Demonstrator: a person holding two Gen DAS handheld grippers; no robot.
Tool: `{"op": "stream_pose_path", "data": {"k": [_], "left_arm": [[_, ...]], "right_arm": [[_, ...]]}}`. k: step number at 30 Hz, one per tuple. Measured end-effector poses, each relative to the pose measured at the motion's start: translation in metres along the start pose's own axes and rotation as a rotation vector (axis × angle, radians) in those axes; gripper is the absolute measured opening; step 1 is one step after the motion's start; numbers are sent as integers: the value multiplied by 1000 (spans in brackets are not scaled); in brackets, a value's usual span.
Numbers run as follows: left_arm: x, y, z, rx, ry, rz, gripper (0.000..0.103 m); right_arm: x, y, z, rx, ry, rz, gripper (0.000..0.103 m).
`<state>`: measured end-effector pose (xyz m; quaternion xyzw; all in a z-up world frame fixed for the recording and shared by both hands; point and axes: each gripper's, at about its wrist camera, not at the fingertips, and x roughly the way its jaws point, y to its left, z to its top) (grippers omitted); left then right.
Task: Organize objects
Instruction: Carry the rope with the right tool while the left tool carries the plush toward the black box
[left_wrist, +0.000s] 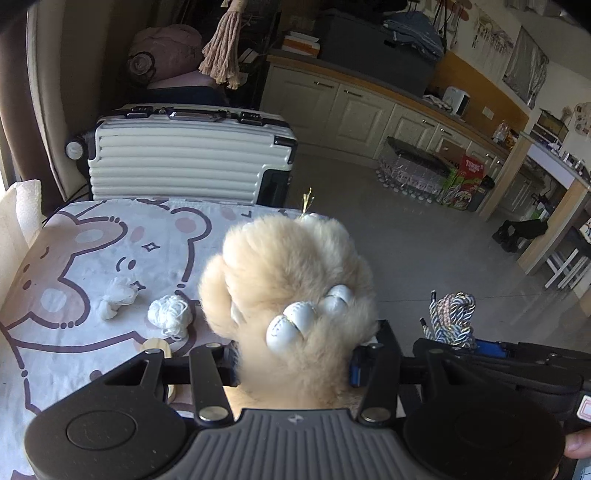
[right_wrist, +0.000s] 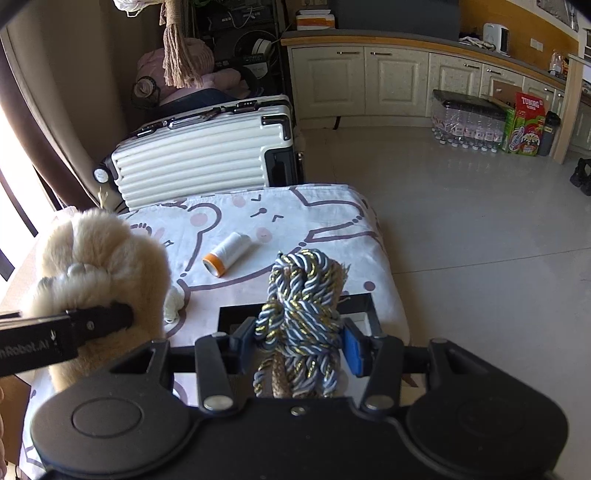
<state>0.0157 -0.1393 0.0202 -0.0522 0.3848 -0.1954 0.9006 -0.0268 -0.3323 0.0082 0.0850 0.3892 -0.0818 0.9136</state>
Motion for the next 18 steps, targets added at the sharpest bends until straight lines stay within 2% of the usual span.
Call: {"op": "stream_pose_path", "data": {"k": [5,9,14,18], "left_arm": [[-2,-11,3,6,-62,-78,49],[5,-17,3,31,-98,-93,49],[29,-15,8,-19,-92,-113,49],[53,-10,9,-72,-54,-119,49]], "right_arm": [[-4,-12,4,0,0,-36,49],[-2,-22,11,14,-1,-45,49],[6,-27,22,24,-5,-55,49],[15,-31,27,35,6,-61,49]]}}
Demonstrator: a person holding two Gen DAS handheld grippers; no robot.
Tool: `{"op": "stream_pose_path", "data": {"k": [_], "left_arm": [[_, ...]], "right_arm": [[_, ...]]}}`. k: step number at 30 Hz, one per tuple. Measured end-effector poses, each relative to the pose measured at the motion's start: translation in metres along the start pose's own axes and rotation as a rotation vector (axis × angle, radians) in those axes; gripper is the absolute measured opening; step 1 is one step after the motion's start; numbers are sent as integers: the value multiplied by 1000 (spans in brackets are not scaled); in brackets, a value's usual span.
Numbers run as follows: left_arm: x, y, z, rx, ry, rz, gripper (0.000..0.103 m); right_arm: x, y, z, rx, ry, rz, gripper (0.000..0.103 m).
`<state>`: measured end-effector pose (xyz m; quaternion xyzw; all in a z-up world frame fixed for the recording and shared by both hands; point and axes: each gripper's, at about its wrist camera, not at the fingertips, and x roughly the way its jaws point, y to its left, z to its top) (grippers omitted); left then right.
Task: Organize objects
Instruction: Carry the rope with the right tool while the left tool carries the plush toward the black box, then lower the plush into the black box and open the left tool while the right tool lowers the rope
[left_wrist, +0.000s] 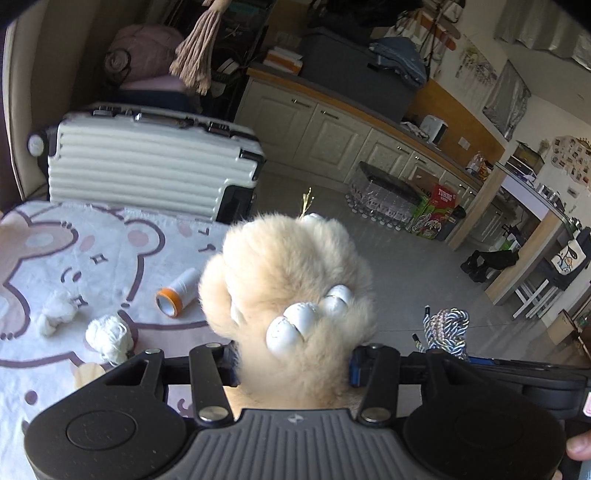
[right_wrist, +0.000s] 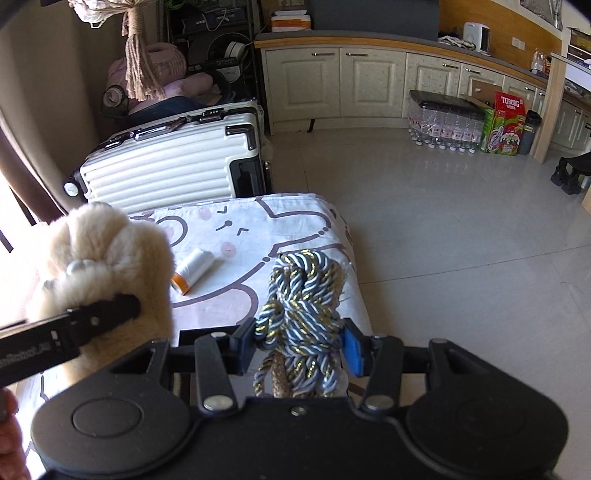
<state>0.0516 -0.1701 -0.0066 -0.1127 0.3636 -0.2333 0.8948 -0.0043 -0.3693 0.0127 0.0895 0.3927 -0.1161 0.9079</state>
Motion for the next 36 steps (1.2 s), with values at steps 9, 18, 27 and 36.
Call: {"op": "stream_pose_path", "data": {"k": [9,18,27,36], "left_arm": [[65,8,-14,-37,170,30,50],[108,20,-39,-68,347,83,50],[120,21,-58,-36,441,115,50],[111,27,-59,3,450,109,56]], "right_arm": [[31,-9,-10,56,46,2,49],[59,-13,-28,18,118,8,49],[78,-13,-43,-16,192,42,49],[91,-3,-54,-69,260,74,49]]}}
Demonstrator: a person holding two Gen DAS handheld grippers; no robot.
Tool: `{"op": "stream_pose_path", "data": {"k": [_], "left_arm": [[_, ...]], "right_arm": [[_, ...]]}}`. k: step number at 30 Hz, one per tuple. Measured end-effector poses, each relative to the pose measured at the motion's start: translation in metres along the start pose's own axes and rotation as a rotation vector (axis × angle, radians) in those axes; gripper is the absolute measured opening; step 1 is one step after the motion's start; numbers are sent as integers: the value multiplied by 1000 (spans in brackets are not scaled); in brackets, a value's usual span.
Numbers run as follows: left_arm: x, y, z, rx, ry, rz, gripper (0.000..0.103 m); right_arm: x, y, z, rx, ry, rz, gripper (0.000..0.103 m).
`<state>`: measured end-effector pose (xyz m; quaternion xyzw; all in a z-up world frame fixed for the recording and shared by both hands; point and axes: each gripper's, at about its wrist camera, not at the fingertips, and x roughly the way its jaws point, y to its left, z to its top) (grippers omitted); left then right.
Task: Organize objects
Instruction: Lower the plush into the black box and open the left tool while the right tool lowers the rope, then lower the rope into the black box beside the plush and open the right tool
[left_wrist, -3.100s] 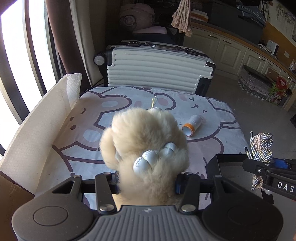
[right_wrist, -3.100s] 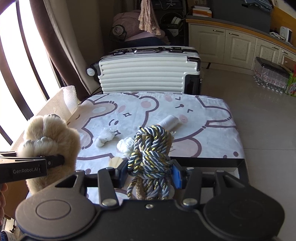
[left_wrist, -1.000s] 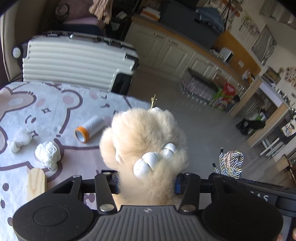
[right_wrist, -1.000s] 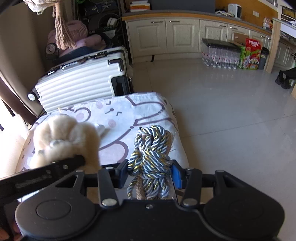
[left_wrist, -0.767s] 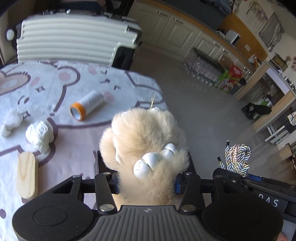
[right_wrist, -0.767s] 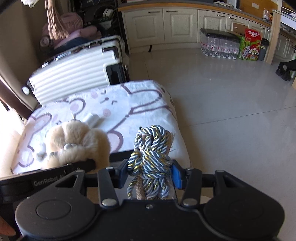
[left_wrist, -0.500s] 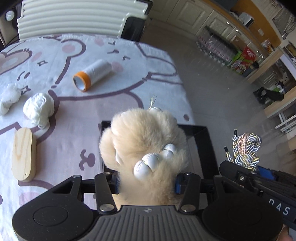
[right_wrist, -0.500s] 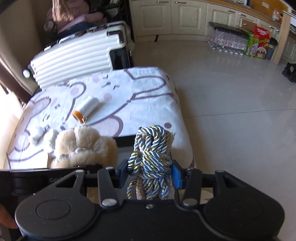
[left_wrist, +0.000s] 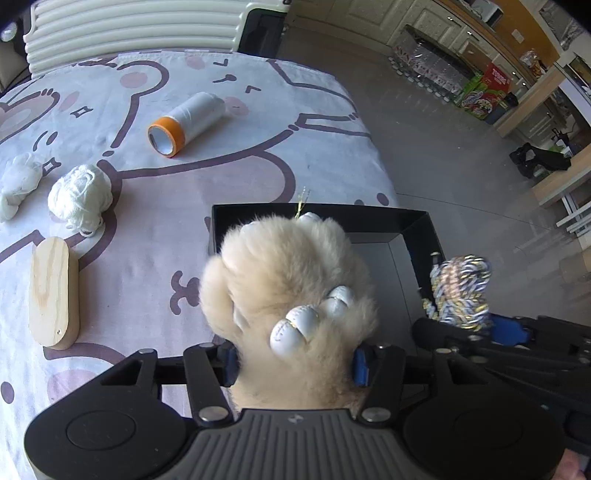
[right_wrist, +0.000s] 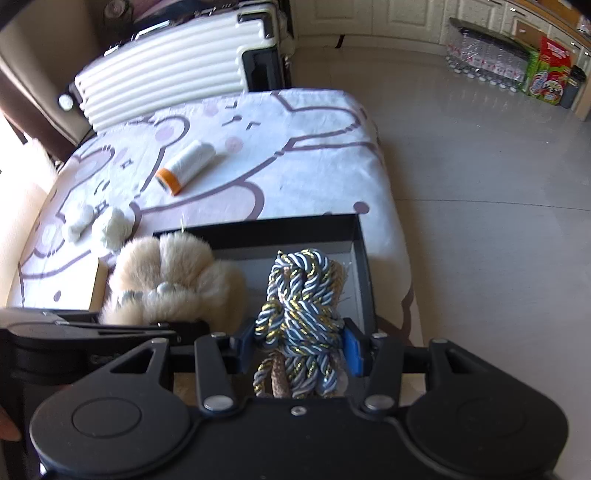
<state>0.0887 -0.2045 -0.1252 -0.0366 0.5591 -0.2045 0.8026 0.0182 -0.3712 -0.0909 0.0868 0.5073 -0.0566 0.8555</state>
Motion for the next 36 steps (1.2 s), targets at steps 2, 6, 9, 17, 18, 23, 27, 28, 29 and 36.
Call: {"op": "stream_pose_path", "data": {"k": [2,6,9,17,18,23,27,28,29,36], "left_arm": [[-3,1,0,16,-4,-1,56],[-16,-2,3,46,-30,-10,64],[-28,-11,4,125,-79,70,83],[-30,2,7,118,-63,102,84],[-30,5,7,112,-59,104,84],[-28,16,8,83,-35,96,84],[-26,27,11,47,-24,95,84],[-25,29,12,39,-21,93,84],[-24,30,12,33,-17,92,84],[-21,35,13,36,0,94,84]], "right_arm": [[3,1,0,1,8,-6,49],[9,-5,2,55,20,6,49],[13,-4,3,59,30,-12,49],[29,4,2,39,88,-24,49],[33,5,2,34,103,-27,49],[54,11,-3,11,173,-71,49],[68,20,-5,-34,219,-68,49],[70,23,-5,-43,226,-58,49],[72,26,-5,-51,231,-47,49],[70,34,-4,-66,249,-7,62]]}}
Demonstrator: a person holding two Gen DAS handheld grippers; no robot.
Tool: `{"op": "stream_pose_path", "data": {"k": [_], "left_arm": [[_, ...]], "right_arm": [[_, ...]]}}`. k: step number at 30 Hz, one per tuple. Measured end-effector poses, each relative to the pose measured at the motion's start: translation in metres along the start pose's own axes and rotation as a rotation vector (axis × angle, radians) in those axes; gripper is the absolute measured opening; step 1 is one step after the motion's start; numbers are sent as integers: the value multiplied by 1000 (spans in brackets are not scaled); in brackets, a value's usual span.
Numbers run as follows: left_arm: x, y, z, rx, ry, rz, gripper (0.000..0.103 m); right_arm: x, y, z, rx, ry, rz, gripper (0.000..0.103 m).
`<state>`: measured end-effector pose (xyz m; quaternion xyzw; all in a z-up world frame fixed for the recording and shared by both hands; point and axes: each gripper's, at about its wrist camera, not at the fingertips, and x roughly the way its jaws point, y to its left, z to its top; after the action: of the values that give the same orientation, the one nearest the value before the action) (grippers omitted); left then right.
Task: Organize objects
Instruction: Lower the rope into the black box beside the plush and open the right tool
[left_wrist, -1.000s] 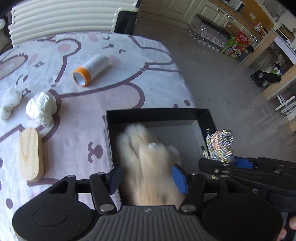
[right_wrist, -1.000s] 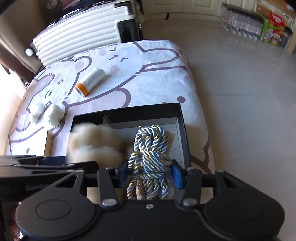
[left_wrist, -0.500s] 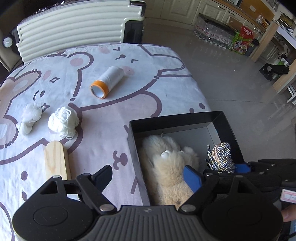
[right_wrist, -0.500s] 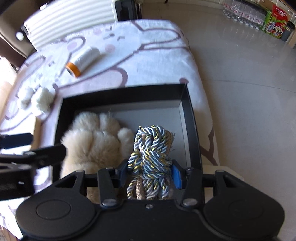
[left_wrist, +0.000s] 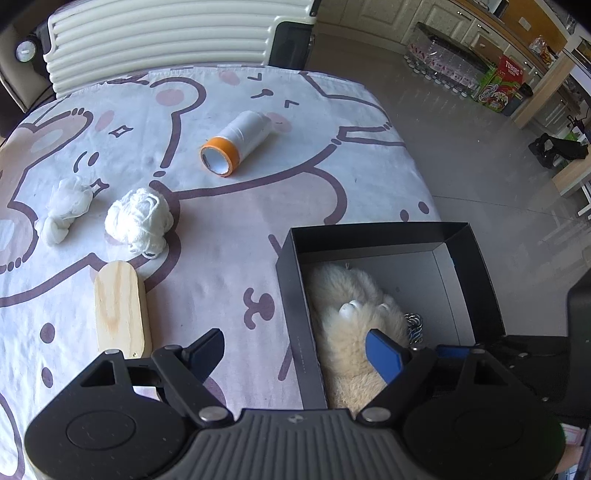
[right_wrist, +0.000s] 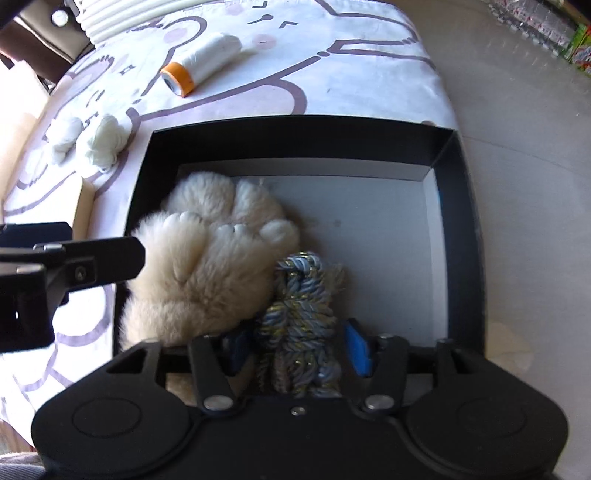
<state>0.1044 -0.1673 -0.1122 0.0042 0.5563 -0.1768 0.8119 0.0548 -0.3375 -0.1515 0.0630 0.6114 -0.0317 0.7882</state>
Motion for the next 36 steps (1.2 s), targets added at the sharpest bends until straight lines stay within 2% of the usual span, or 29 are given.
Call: {"op": "stream_pose_path", "data": {"k": [3,16,27,33,36], "left_arm": [[1,0,0,-1,4,0,84],[-10,-13,-3,31,-12,3,84],[-39,-16,-8,72,-85,38,85],[-59,-11,-12,68,-130,51,85],[-67,-8,-13,59,-147,55,87]], "right_arm": [[-8,-6,-2,34,-11,8,66],[-53,-23,-9,132,-146,-2,66],[-90,-34,-22,191,-276,-42,68],[-112,-37,-32,215,-340,-61,74],[-120,-37,-36,224,-363,-76,81]]}}
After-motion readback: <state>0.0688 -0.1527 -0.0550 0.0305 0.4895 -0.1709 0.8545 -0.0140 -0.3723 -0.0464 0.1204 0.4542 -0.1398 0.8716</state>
